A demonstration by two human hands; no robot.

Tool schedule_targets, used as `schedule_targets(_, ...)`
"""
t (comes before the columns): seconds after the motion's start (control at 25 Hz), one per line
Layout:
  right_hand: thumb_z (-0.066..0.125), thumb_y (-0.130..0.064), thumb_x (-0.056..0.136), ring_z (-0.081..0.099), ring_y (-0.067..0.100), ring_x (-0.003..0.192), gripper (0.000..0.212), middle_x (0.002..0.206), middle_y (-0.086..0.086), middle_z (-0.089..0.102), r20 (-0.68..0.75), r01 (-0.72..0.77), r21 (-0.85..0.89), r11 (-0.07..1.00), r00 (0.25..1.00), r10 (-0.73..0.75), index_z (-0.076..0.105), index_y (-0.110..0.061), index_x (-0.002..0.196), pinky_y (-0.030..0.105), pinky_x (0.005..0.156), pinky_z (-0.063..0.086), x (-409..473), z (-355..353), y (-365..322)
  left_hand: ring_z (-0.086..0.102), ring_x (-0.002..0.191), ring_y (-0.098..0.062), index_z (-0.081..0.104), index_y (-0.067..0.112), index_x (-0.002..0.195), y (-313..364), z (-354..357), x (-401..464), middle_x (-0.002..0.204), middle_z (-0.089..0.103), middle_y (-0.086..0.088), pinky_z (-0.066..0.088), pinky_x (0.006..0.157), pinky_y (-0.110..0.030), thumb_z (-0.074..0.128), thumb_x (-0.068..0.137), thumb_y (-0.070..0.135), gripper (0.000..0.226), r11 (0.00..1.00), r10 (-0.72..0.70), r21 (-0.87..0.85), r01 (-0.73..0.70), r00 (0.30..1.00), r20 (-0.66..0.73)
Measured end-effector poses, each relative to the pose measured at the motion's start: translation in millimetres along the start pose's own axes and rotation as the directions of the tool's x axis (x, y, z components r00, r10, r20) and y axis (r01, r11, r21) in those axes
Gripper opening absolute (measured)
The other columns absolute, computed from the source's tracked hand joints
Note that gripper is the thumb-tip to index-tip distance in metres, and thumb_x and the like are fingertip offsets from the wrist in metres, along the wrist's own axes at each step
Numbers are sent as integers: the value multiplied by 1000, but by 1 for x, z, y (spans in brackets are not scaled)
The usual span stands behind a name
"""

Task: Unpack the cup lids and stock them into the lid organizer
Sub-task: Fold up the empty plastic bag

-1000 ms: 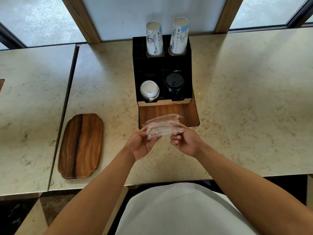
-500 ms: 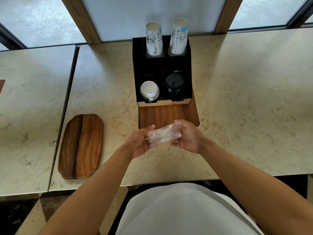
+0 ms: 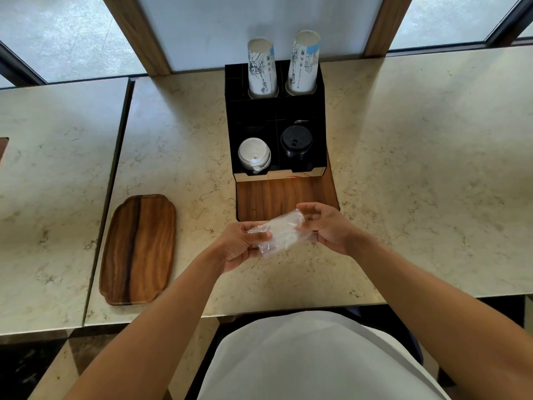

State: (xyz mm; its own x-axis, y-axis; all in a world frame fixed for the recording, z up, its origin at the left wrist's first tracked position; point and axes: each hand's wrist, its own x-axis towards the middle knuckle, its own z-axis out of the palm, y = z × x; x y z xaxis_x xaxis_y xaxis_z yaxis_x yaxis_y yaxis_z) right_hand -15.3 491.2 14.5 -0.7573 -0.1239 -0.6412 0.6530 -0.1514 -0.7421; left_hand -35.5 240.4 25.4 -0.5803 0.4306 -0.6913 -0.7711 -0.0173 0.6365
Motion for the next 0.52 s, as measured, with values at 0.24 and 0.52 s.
schedule_targets(0.24, 81, 1, 82, 72, 22, 108, 46, 117, 5, 70, -62, 137, -196, 971, 987, -151, 70, -30, 115, 31, 84, 64, 0, 4, 2, 74, 98, -36, 72, -2, 110, -6, -2, 5, 112, 73, -21, 63, 73, -37, 87, 65, -1, 47, 997, 69, 48, -64, 990, -126)
schedule_targets(0.52, 82, -2, 81, 76, 18, 96, 45, 110, 2, 72, 26, 165, -333, 928, 986, -166, 71, -27, 116, 27, 74, 63, -2, 6, 0, 73, 96, -30, 75, 11, 105, -4, -1, 5, 109, 74, -14, 60, 78, -39, 75, 79, 1, 28, 954, -20, 298, 22, 1000, -9)
